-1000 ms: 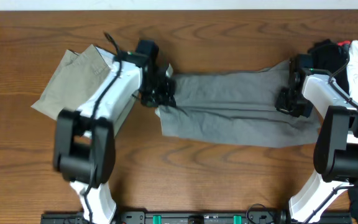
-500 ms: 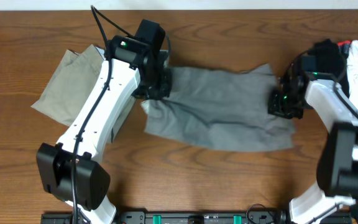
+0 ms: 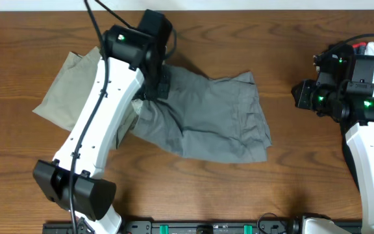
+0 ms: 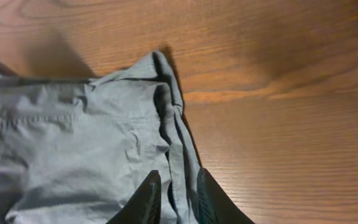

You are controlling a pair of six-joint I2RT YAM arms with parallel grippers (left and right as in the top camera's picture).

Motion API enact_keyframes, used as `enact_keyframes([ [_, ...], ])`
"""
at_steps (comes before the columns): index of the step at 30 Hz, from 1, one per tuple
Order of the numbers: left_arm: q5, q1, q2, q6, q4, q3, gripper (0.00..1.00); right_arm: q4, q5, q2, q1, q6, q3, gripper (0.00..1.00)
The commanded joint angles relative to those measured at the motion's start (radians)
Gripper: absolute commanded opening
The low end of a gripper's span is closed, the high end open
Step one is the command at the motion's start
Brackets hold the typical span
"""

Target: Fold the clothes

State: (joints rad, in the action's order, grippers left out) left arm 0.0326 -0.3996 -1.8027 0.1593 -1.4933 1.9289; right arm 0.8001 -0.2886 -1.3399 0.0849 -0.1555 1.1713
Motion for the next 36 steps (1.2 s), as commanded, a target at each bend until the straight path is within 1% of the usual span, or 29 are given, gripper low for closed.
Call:
enact_keyframes([
  [1,0.074,-0.017,0.007,-0.003,-0.023,0.052,0.06,0.005,-0.036,0.005,0.003,-0.004,0.006,0.19],
  [5,0.075,-0.017,0.007,0.022,0.006,0.093,0.06,0.005,-0.042,0.005,0.003,-0.004,0.006,0.19],
  [6,0.098,-0.017,0.007,0.024,0.005,0.109,0.06,0.010,-0.042,0.005,0.003,-0.004,0.006,0.19],
  [9,0.164,-0.001,0.007,0.033,-0.047,0.161,0.06,0.034,-0.042,0.005,0.003,-0.004,0.006,0.19],
  [14,0.163,0.017,0.008,0.026,-0.157,0.200,0.06,0.054,-0.041,0.005,0.003,-0.003,0.006,0.19],
  [16,0.164,0.017,0.007,0.025,-0.171,0.197,0.06,0.053,-0.041,0.005,0.003,-0.004,0.006,0.18],
  [22,0.162,-0.001,-0.002,0.033,-0.084,0.179,0.06,0.046,-0.042,0.005,0.003,-0.004,0.006,0.18],
  [25,0.159,-0.033,-0.033,0.074,-0.031,0.148,0.06,0.049,-0.042,0.005,0.003,-0.004,0.006,0.18],
  [29,0.157,-0.100,-0.119,0.138,0.032,0.135,0.06,0.050,-0.042,0.005,0.003,-0.004,0.006,0.18],
  [33,0.136,-0.178,-0.225,0.167,0.077,0.135,0.06,0.053,-0.042,0.005,0.003,-0.004,0.006,0.18],
  [36,0.136,-0.230,-0.293,0.223,0.101,0.135,0.06,0.059,-0.042,0.005,0.003,-0.004,0.006,0.18],
])
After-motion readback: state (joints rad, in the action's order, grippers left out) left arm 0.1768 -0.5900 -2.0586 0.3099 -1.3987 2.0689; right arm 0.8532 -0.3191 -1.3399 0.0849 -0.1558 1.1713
